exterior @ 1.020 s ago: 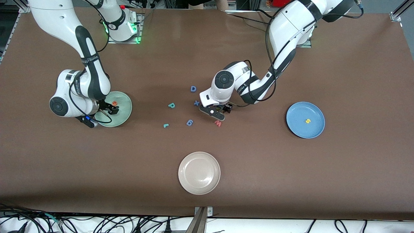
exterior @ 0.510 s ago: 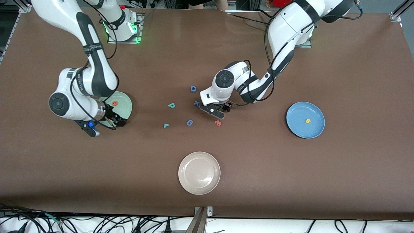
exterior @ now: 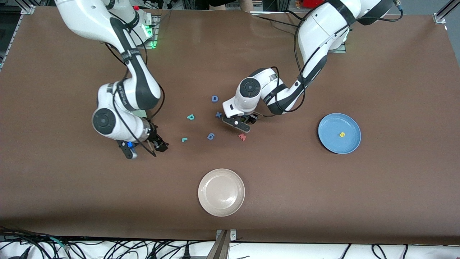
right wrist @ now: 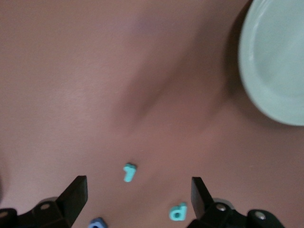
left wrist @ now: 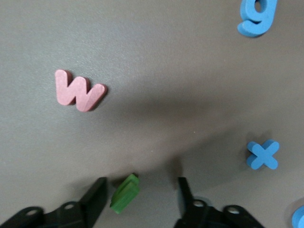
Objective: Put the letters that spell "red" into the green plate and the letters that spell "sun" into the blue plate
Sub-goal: 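Grasp the green n with the left gripper while the right gripper reaches the 1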
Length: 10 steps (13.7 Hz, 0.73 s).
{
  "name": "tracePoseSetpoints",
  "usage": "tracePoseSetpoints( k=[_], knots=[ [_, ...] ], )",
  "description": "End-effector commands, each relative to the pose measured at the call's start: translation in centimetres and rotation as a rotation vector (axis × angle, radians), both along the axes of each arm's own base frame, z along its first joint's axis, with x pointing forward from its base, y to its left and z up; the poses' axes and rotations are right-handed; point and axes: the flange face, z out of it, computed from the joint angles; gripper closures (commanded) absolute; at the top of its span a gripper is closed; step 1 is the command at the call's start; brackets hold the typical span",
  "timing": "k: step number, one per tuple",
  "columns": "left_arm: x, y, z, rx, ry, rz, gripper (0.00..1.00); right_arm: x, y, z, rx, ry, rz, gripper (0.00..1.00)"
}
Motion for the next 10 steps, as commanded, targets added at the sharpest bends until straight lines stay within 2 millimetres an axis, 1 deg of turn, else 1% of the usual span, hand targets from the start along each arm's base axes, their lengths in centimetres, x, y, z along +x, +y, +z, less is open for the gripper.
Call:
tracePoseSetpoints(
  k=[1,2,4,5,6,7,9,10],
  knots=[
    [-0.3,-0.2,0.1,0.009,-0.021,0.02,0.61,1.0,2.7,-3.1,0.028,-0.022,-0.061,0.04],
    [-0.3,-0.1,0.0,0.01,-0.02,0.021,0.69,0.7,3.6,-4.0,0.027,-0.025,-0.058,0.04],
    [-0.3,-0.1,0.0,0.011,-0.021,0.022,0.78,0.0,5.3,-5.1,0.025,-0.032,-0.04,0.04],
    [-0.3,-0.1,0.0,0.011,-0.021,0.022,0.82,0.0,5.5,-5.5,0.023,-0.038,-0.065,0.04],
    [-0.3,-0.1,0.0,0.011,-0.021,0.026,0.85,-0.2,5.8,-6.4,0.019,-0.036,-0.077,0.04],
    [-0.2,-0.1,0.1,0.01,-0.022,0.028,0.9,-0.5,6.3,-7.1,0.015,-0.03,-0.071,0.04],
    [-0.1,0.0,0.3,0.009,-0.023,0.032,1.0,-1.2,6.1,-8.0,0.003,-0.001,-0.068,0.04],
    [0.1,0.2,0.2,0.01,-0.024,0.034,1.0,-1.6,6.1,-8.4,-0.003,0.012,-0.067,0.05]
  ],
)
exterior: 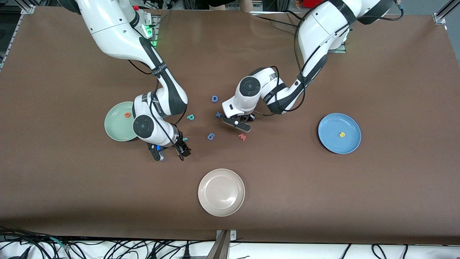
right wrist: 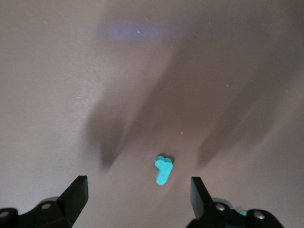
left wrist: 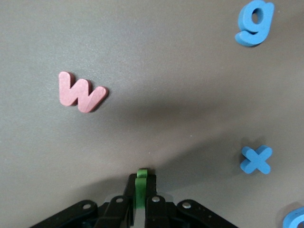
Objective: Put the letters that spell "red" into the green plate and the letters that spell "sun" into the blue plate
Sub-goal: 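Grasp the teal 1 with the right gripper while the left gripper lifts the n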
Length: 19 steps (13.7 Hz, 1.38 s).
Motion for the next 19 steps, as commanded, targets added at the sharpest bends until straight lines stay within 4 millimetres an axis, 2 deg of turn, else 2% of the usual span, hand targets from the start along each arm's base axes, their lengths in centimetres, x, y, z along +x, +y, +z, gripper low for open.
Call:
tracePoseSetpoints(
  k=[1,2,3,4,8,10,11,13,16,19],
  knots=[
    [0.3,0.4,0.0,0.015,-0.02,0.009,1.0,-0.9,0.6,-0.9,-0.007,0.036,-0.018,0.06],
    [0.7,0.6,0.4,0.015,-0.023,0.018,1.0,-1.1,0.5,-1.1,-0.014,0.053,-0.026,0.07],
    [1.7,1.1,1.3,0.012,-0.035,0.032,1.0,-1.2,0.4,-1.0,-0.023,0.068,-0.018,0.12],
    [2.5,2.1,2.3,0.023,-0.036,0.045,1.0,-1.3,0.2,-1.1,-0.029,0.079,-0.013,0.13],
    [5.7,6.4,5.7,0.063,-0.008,0.112,1.0,-1.4,0.0,-1.2,-0.036,0.08,-0.003,0.36],
    [7.8,9.2,7.7,0.078,0.03,0.16,1.0,-1.3,-0.2,-1.2,-0.037,0.079,-0.002,0.47],
    [9.0,11.0,8.6,0.082,0.054,0.179,1.0,-1.3,-0.2,-1.2,-0.036,0.078,0.004,0.53],
    [11.4,15.8,9.6,0.094,0.09,0.188,1.0,-1.3,-0.3,-1.2,-0.036,0.077,0.012,0.7],
    [13.8,23.1,9.5,0.107,0.134,0.131,1.0,-1.2,-0.4,-1.2,-0.036,0.076,0.009,1.0],
    [15.0,30.8,8.9,0.125,0.206,0.014,1.0,-1.2,-0.4,-1.2,-0.037,0.076,0.009,1.0]
  ],
)
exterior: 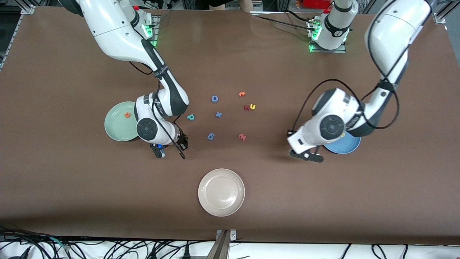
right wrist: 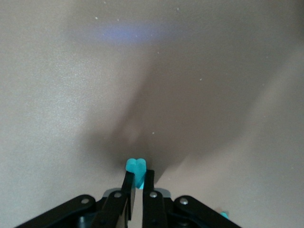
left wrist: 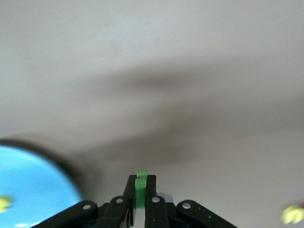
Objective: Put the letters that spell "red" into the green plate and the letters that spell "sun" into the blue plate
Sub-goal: 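Grasp the teal 1 with the right gripper while the left gripper lifts the n, then release the n on the blue plate and the 1 on the green plate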
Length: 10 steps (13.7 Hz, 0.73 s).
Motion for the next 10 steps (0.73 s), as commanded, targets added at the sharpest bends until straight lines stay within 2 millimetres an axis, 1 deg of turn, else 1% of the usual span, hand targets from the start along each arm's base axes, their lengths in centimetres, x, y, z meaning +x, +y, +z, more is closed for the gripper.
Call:
tracePoseSetpoints(
  k=[1,2,3,4,6,7,8,9,10],
  knots=[
    [0.5,6.1,0.2,-0.01,0.058,-0.117,1.0,-0.1,-0.4,0.2,-0.009,0.002,0.008,1.0],
    [0.4,8.2,0.0,-0.007,0.1,-0.124,1.0,0.0,-0.5,0.5,-0.009,0.003,0.009,1.0],
    [0.3,9.9,-0.2,0.0,0.124,-0.11,1.0,0.3,-0.9,1.2,-0.011,-0.001,0.007,1.0],
    [0.3,11.1,-0.4,0.002,0.134,-0.097,1.0,0.7,-1.6,2.3,-0.017,-0.001,0.006,1.0],
    [0.2,12.6,-1.1,0.032,0.151,-0.116,1.0,1.0,-3.5,4.9,-0.022,0.031,0.054,1.0],
    [0.1,13.9,-1.6,0.031,0.165,-0.11,1.0,1.1,-4.5,5.9,-0.025,0.047,0.071,1.0],
    [0.3,15.6,-1.7,0.028,0.166,-0.103,1.0,1.3,-5.7,7.0,-0.028,0.054,0.088,1.0],
    [0.4,16.8,-1.6,0.028,0.163,-0.111,0.94,1.4,-7.1,7.9,-0.031,0.07,0.115,1.0],
    [0.4,17.6,-1.6,0.027,0.163,-0.104,0.53,1.4,-8.8,8.4,-0.034,0.1,0.149,1.0]
  ],
)
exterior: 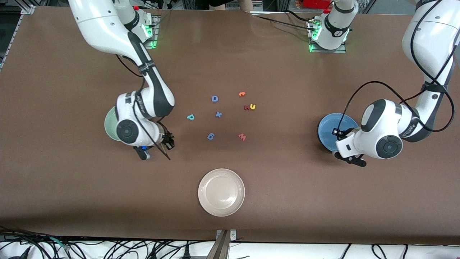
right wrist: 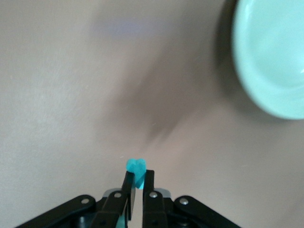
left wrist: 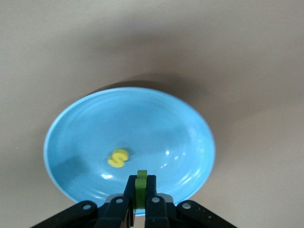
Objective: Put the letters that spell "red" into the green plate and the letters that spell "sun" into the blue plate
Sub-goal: 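Release the n on the blue plate and the 1 on the green plate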
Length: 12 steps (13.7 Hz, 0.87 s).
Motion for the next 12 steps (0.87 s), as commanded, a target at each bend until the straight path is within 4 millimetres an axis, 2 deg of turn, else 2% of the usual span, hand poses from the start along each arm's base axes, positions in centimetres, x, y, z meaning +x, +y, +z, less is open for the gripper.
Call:
tracePoseSetpoints(
  k=[1,2,4,6,8,10,12],
  knots=[
    [0.1,2.5,0.3,0.007,0.002,-0.019,0.01,-0.3,-4.1,2.0,-0.001,0.062,0.088,1.0],
    [0.1,2.7,0.4,0.009,-0.001,-0.016,0.0,-0.1,-6.1,2.4,0.0,0.08,0.122,1.0],
    [0.2,4.2,1.0,0.009,-0.009,0.006,0.0,-0.1,-10.7,2.6,0.007,0.13,0.195,1.0],
    [0.3,4.3,1.3,0.008,-0.013,0.027,0.0,-0.2,-16.2,2.3,0.019,0.149,0.262,1.0],
    [0.9,4.1,2.1,0.027,-0.042,0.102,0.0,-1.3,-20.5,1.0,0.047,0.173,0.33,1.0],
    [1.1,2.5,2.7,0.07,-0.062,0.227,0.0,-2.7,-21.9,-0.9,0.055,0.19,0.35,1.0],
    [1.2,-1.1,4.1,0.035,-0.087,0.218,0.0,-3.5,-22.4,-2.4,0.053,0.185,0.336,1.0]
  ],
)
